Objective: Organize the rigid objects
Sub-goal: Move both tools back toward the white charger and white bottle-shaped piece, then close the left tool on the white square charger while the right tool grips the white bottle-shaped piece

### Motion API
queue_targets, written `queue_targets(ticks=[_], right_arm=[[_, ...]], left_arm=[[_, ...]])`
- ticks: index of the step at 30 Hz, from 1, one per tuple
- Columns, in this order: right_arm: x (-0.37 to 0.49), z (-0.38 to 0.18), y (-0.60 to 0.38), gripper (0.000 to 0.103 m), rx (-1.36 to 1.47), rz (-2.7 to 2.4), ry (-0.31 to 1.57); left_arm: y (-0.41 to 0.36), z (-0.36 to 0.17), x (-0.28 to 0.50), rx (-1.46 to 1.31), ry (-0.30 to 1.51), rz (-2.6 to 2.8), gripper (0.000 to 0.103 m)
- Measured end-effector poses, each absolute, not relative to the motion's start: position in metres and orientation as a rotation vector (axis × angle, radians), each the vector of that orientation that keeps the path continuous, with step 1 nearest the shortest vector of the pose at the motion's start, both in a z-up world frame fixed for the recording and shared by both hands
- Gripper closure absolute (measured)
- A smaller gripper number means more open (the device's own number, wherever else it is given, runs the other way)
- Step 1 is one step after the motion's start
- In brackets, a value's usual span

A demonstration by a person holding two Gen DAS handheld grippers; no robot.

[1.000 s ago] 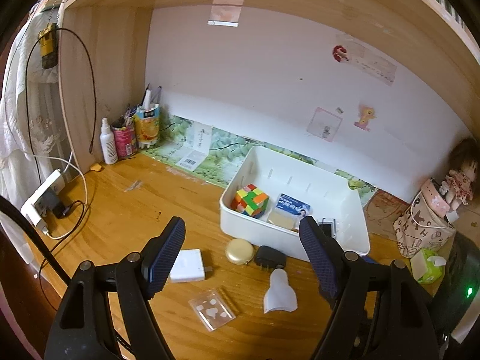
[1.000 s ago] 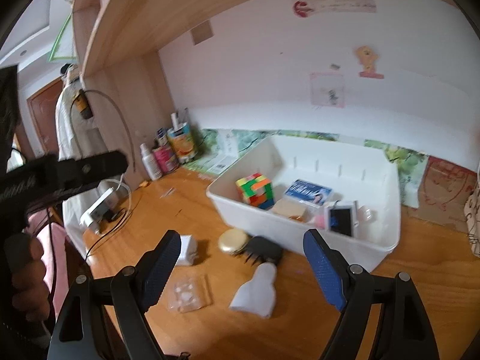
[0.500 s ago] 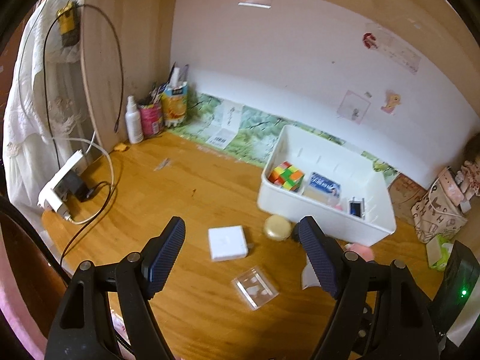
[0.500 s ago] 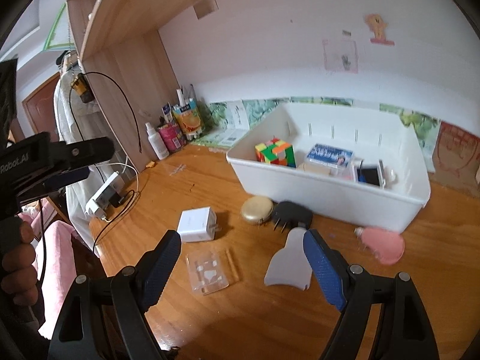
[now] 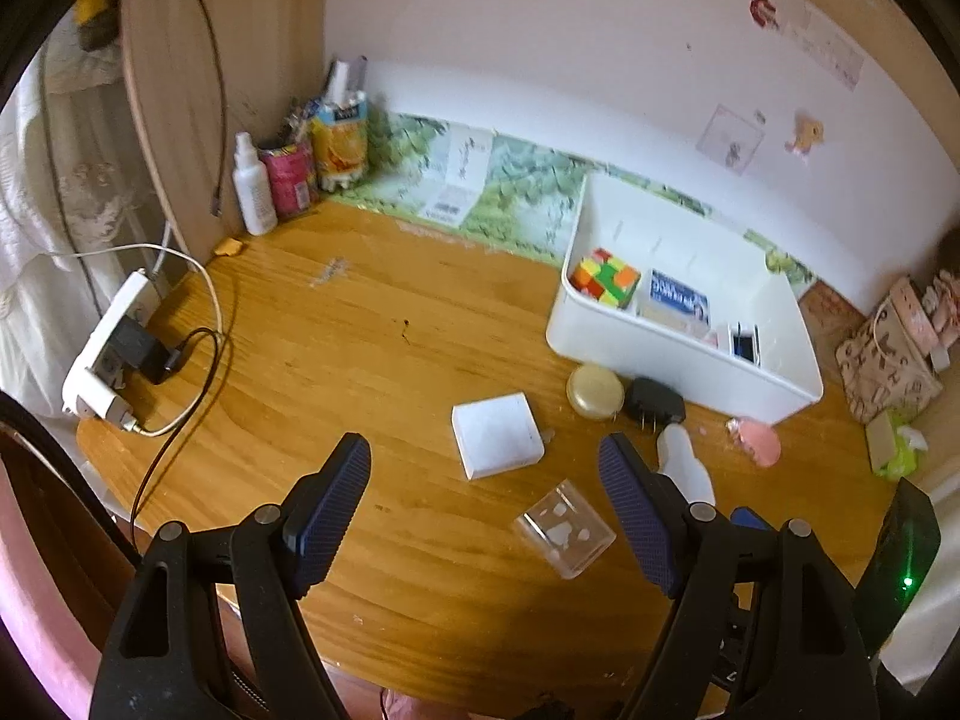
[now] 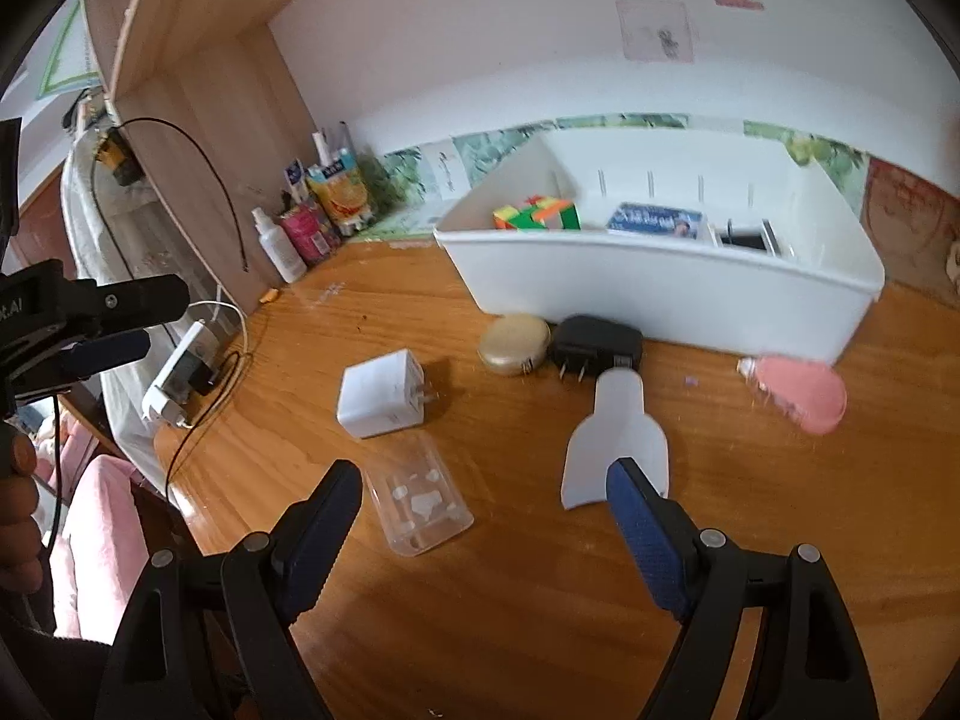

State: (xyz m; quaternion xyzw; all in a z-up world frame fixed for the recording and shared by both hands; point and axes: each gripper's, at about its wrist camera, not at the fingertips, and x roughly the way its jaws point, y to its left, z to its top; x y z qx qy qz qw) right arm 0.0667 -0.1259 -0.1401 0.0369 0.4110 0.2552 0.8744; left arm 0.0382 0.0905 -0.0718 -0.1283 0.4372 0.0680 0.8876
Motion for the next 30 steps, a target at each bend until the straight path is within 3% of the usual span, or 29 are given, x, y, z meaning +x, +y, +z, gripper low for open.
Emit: queue_targets(ticks=[30], right_arm=[[0.082,-0.197,-0.098,0.019,0.297,0.095,0.883]], left_arm=[[0.091,-0.155,0.13,0.094,1.295,-0.278,0.022]])
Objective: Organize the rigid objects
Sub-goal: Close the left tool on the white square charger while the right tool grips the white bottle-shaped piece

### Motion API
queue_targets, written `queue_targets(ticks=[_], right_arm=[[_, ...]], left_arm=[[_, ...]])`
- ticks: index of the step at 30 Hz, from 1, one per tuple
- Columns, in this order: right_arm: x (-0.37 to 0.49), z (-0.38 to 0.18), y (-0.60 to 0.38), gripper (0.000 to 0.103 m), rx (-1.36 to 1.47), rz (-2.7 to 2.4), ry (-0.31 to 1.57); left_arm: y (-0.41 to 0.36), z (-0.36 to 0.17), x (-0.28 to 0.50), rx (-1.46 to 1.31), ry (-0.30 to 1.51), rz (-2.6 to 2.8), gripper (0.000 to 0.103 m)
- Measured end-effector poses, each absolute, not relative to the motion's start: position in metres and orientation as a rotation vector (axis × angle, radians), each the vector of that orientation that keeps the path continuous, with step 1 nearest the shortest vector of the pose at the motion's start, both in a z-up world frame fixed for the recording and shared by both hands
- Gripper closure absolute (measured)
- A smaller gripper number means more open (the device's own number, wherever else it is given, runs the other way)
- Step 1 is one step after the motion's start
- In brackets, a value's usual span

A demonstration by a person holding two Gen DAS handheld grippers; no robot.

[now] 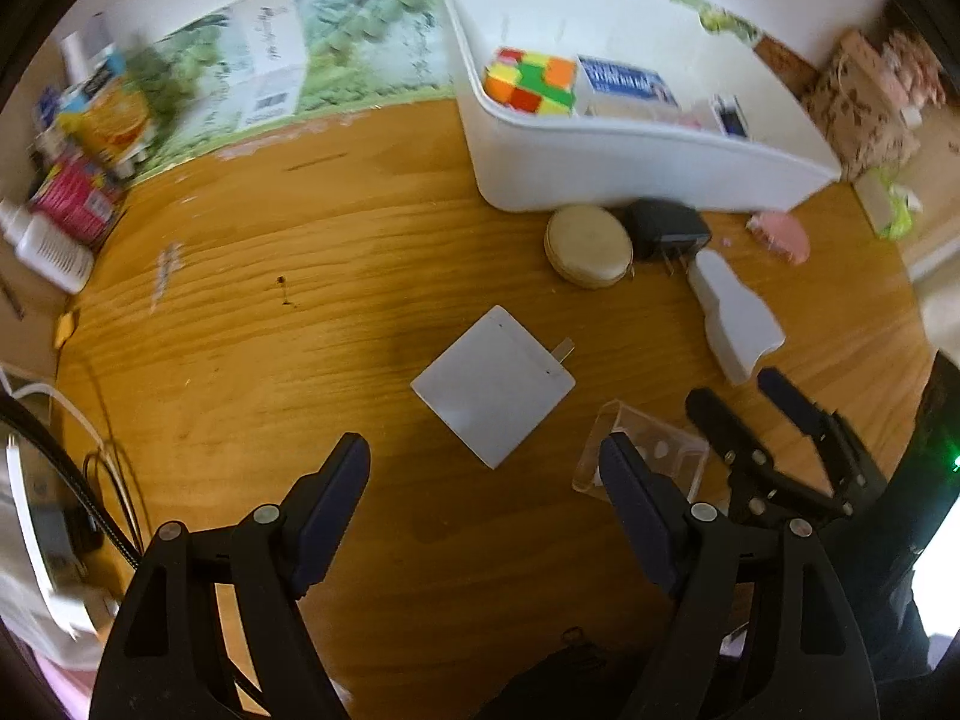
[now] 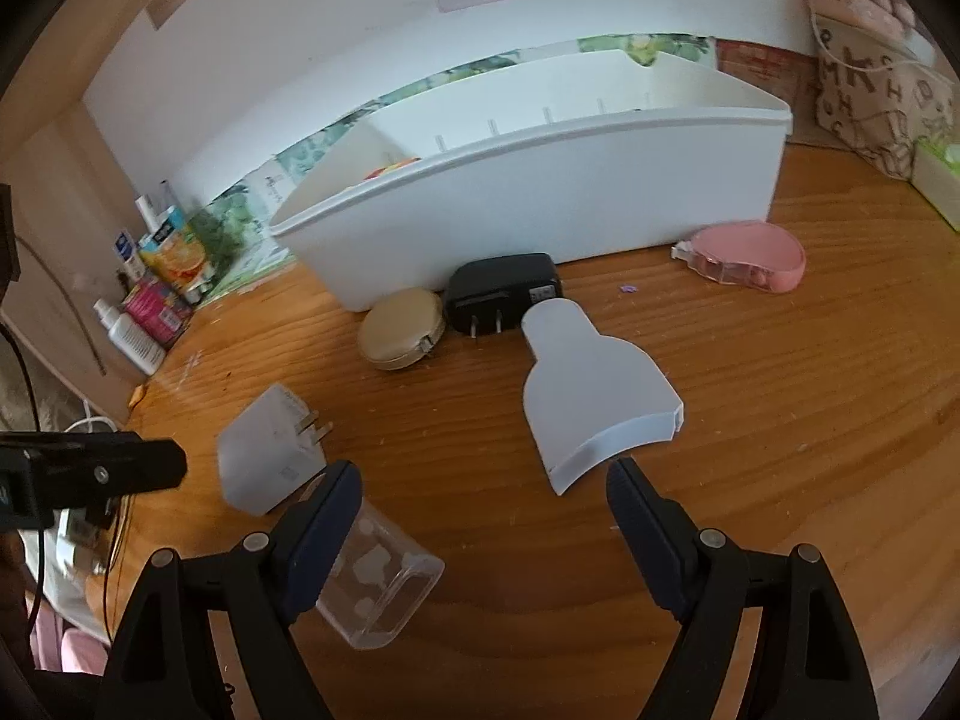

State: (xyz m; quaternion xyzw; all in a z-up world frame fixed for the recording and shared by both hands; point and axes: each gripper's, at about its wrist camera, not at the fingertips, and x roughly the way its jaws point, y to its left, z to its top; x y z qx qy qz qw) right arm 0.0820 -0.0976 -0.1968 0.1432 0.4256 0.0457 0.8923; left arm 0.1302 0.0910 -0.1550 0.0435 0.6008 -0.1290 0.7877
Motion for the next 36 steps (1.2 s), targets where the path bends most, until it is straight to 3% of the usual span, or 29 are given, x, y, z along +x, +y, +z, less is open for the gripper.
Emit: queue_targets(ticks=[24,36], right_arm=[[0.125,-0.208,-0.104,0.018,0.219,-0.112,0.847],[0.137,-0.213,-0.092,0.007,0.122,-0.107,0.885]], left_arm=[[0.062,-0.194,0.17,0.268,1.389,-0.404,0.022],[0.053,-0.206,0.175,0.268,1.41,-0.382,0.024]])
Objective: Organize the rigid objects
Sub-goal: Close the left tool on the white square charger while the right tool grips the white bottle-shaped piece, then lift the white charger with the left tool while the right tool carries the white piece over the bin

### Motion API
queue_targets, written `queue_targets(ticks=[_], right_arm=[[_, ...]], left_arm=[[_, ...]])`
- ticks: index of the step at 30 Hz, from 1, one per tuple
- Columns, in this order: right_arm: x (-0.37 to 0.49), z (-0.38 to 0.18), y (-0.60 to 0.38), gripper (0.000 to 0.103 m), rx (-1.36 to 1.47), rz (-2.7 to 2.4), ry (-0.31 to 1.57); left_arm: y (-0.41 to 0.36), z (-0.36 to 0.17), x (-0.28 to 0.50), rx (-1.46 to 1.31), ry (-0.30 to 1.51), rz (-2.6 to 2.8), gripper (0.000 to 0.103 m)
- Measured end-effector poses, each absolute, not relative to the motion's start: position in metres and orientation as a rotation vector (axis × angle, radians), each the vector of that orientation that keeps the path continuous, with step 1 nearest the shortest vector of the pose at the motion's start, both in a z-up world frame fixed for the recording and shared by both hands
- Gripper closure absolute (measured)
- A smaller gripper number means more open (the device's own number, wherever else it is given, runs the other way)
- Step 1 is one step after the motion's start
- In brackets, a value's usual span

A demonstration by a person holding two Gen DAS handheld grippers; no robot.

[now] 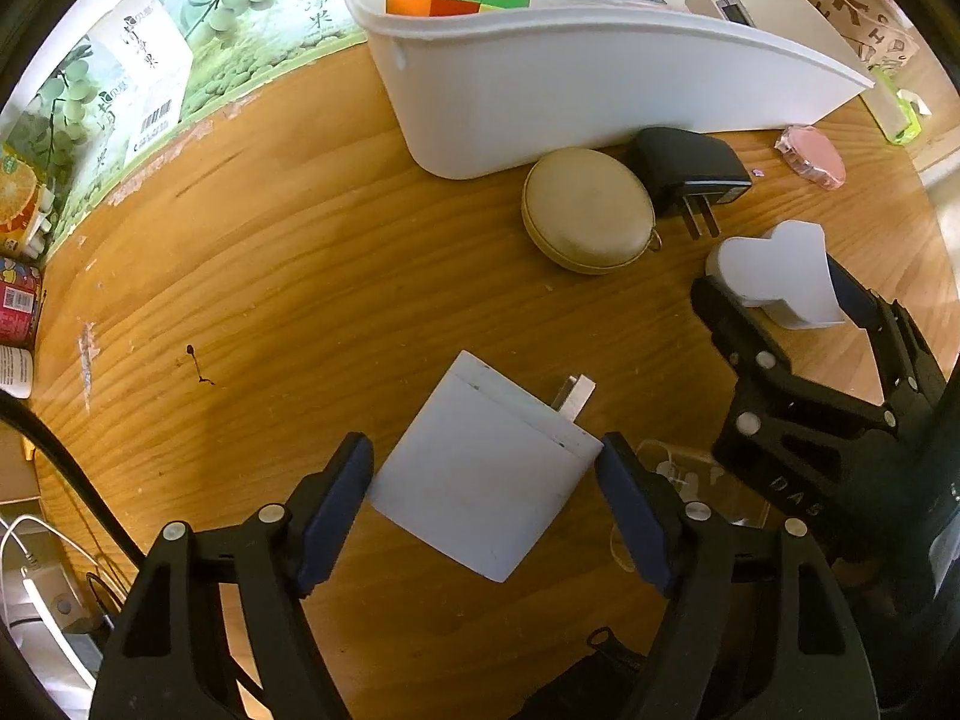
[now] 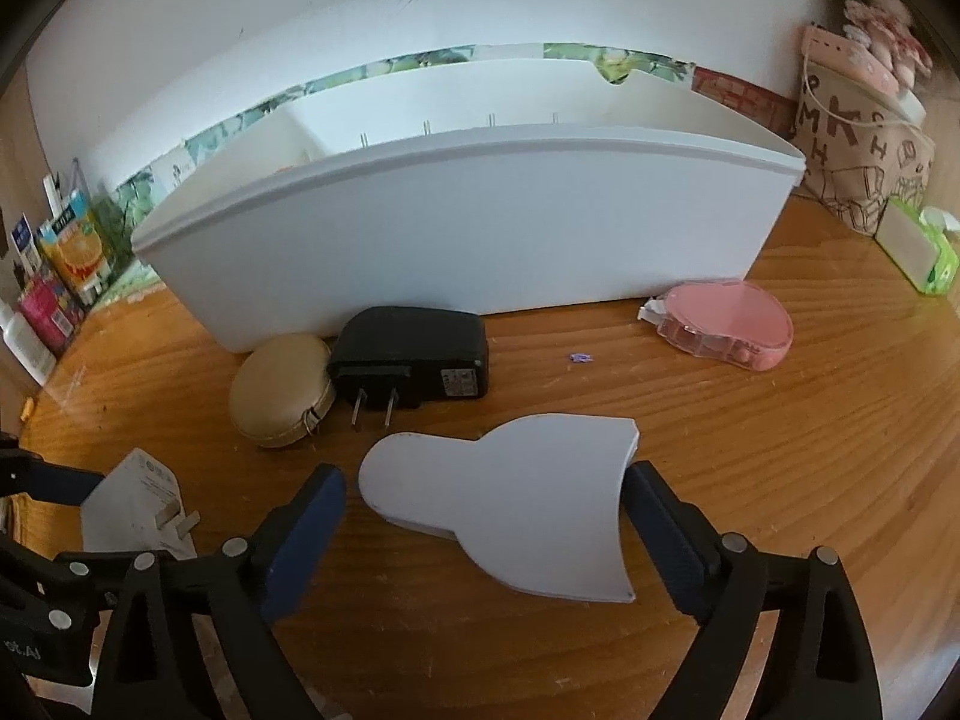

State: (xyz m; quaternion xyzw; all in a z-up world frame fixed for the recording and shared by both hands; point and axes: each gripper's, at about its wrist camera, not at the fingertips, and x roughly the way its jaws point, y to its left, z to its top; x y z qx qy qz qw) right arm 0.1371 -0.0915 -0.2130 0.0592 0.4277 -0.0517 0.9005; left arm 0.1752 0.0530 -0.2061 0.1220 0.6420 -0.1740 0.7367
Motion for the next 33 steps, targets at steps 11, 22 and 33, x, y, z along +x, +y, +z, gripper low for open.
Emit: queue_targets(ticks=[11,22,33], right_arm=[[0.145,-0.217,-0.081,0.004,0.07,-0.136,0.912],[0.139,-0.216,-0.087,0.017,0.118,-0.147,0.879],[0.116,-0.213,-0.088,0.018,0.16,-0.129,0.905]], left_arm=[[0.049,-0.211,0.177,0.273,1.404,-0.382,0.025],[0.053,-0.208,0.166,0.244,1.424,-0.38,0.025],[0.074,-0.209,0.145,0.187,1.45,-0.32,0.025]])
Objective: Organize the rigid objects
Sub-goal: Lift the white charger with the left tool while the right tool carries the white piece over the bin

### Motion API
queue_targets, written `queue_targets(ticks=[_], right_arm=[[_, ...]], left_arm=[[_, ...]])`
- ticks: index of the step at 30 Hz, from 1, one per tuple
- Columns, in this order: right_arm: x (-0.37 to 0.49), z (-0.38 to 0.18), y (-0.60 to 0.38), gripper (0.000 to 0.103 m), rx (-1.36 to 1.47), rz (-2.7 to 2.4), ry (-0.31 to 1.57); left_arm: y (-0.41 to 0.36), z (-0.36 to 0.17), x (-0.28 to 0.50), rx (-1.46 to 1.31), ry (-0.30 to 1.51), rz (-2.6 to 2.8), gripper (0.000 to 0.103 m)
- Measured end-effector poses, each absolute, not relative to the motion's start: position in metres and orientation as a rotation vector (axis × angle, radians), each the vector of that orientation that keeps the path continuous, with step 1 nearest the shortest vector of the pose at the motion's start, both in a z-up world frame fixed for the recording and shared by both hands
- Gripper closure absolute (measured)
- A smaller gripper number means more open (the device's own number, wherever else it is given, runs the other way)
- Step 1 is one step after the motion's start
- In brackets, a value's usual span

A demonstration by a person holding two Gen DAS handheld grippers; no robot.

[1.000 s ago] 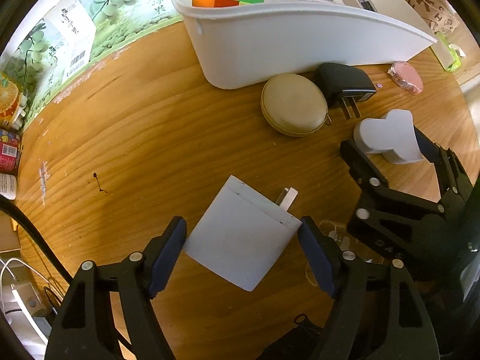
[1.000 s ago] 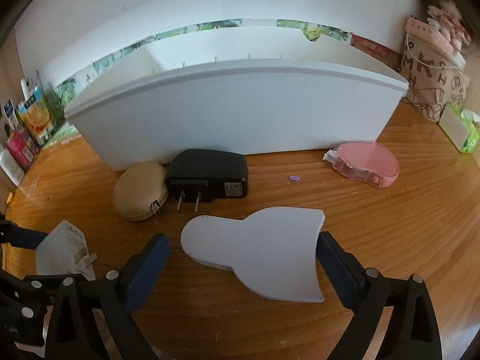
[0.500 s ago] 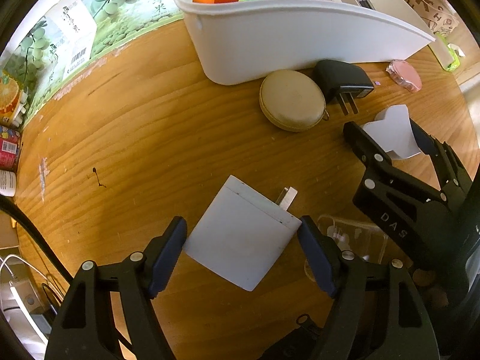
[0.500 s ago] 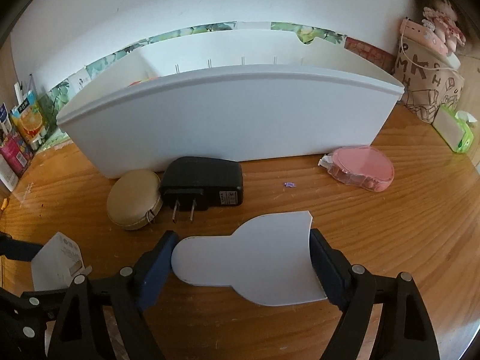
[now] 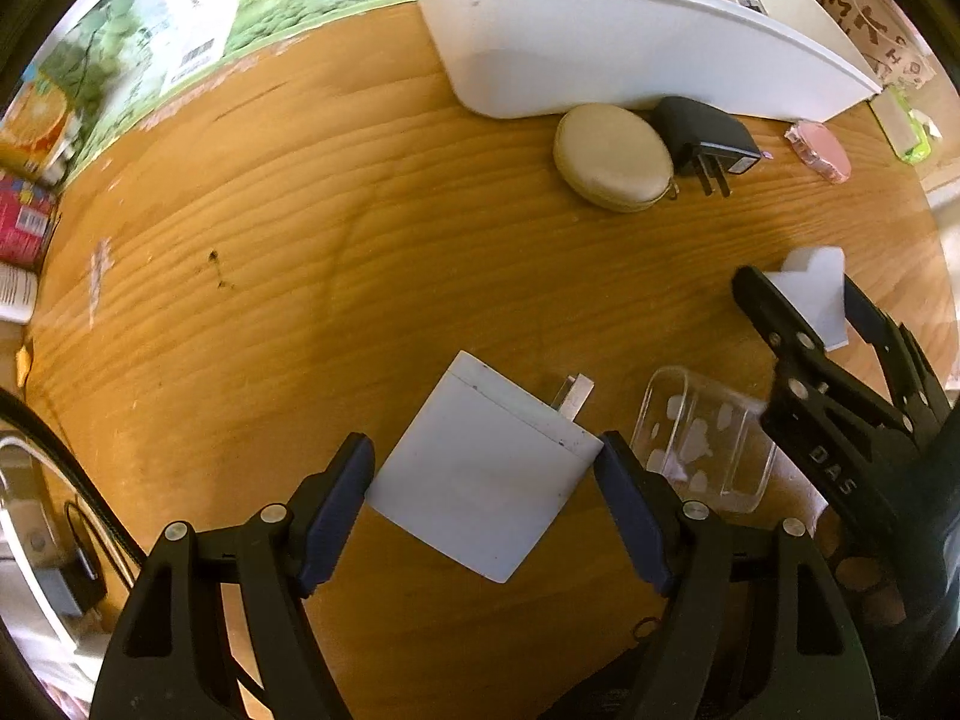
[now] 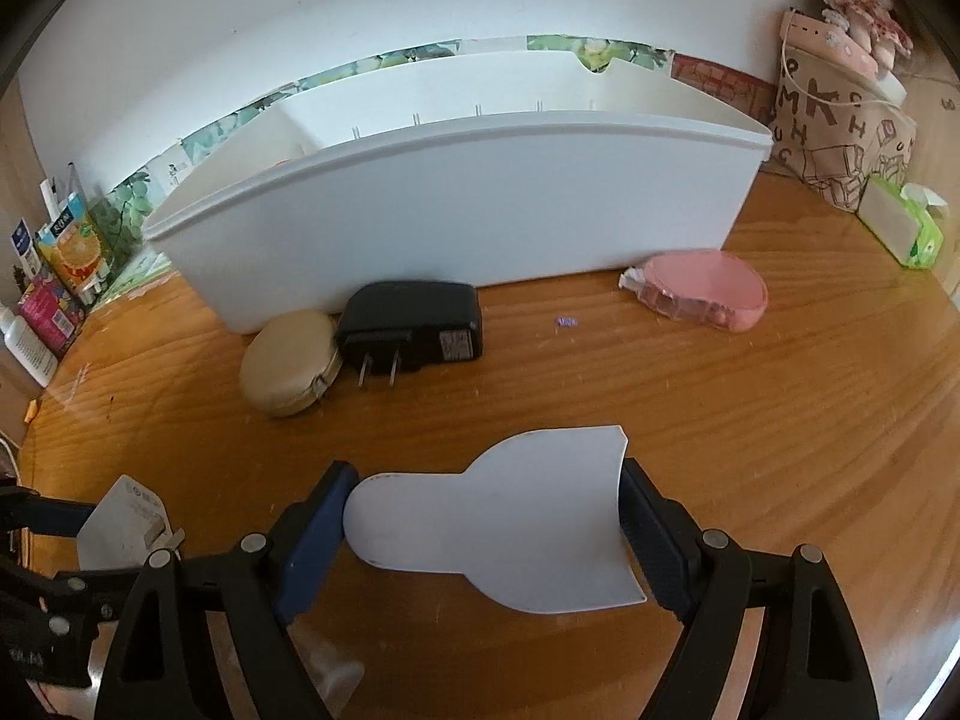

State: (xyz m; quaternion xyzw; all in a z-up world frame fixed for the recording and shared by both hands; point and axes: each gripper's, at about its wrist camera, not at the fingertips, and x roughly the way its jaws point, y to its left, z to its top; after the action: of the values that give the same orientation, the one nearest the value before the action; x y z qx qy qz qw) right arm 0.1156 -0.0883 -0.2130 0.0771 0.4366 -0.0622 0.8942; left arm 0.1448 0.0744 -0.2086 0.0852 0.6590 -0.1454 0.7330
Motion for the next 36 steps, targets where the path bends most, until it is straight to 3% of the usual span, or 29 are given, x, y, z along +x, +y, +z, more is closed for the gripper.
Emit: queue_targets(ticks=[16,36], right_arm=[[0.076,-0.156,-0.084,0.02,0.062,-0.028,0.875],[0.08,-0.064,-0.117,0.02,-0.076,0.051,0.741]], left_arm=[[0.105,-0.166,0.111,-0.004,1.345,-0.268,0.025],[0.059,-0.091,0.137,-0.107,1.124,-0.303,0.025]])
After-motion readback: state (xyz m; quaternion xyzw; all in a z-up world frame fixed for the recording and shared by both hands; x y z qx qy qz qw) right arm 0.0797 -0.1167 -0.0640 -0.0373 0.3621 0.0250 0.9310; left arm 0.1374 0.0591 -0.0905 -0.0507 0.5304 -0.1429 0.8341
